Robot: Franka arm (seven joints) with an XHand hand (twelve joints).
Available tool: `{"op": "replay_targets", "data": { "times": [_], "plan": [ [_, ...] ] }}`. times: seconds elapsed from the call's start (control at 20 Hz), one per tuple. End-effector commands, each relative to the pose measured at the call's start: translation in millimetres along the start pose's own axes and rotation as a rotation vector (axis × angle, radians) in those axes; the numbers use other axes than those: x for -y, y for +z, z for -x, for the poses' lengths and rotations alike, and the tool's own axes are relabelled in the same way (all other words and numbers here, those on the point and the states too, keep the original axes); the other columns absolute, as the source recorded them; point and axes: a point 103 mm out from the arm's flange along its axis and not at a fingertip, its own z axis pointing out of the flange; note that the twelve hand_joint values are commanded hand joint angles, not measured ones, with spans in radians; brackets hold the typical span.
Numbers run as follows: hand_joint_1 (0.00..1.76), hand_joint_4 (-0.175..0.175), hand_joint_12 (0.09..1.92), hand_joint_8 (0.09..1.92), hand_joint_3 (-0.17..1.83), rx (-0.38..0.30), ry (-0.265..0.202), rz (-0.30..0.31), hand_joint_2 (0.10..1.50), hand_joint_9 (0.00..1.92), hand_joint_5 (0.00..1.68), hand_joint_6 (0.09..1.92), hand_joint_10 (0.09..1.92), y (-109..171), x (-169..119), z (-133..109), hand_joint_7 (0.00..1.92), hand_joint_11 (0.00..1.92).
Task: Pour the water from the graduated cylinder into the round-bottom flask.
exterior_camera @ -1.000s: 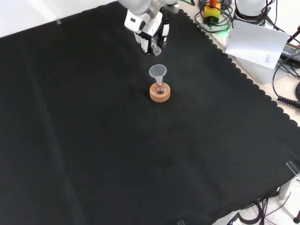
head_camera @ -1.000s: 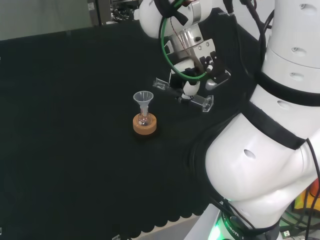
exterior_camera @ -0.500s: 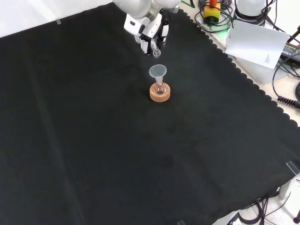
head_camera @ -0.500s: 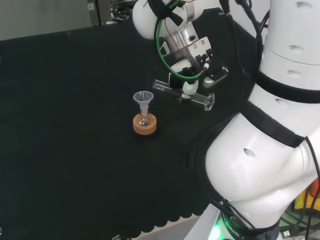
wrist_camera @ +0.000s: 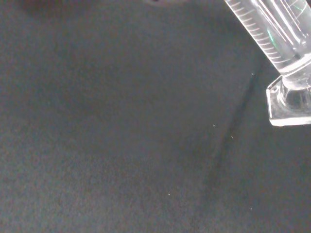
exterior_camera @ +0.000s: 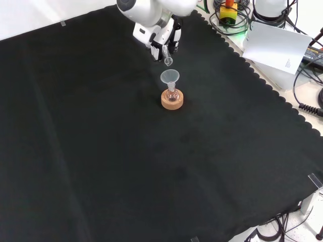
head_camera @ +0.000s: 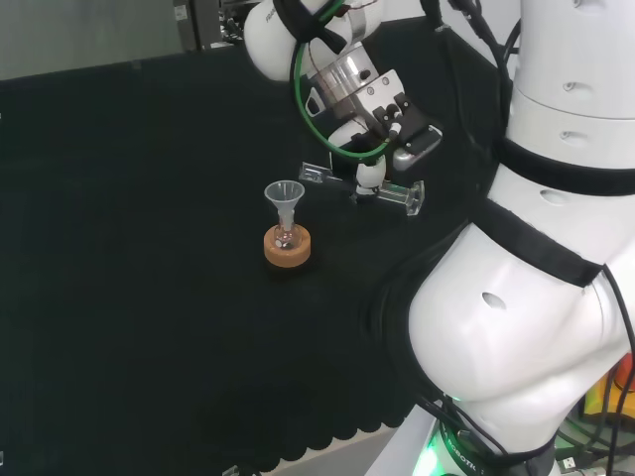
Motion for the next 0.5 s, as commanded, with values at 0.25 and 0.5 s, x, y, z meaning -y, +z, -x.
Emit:
{"op": "replay_targets", "data": {
  "times": [0.25, 0.5],
  "plan": [
    [1.26, -0.175, 0.87, 0.97, 0.0, 0.095, 0.036, -0.105, 1.1, 1.34, 0.99, 0.98, 0.17, -10.3, -5.5, -9.9, 1.02, 1.08],
    [1.26, -0.175, 0.87, 0.97, 0.0, 0.132, 0.051, -0.14, 1.1, 1.34, 0.99, 0.98, 0.17, -18.0, -8.1, -21.2, 1.02, 1.08]
  ]
}}
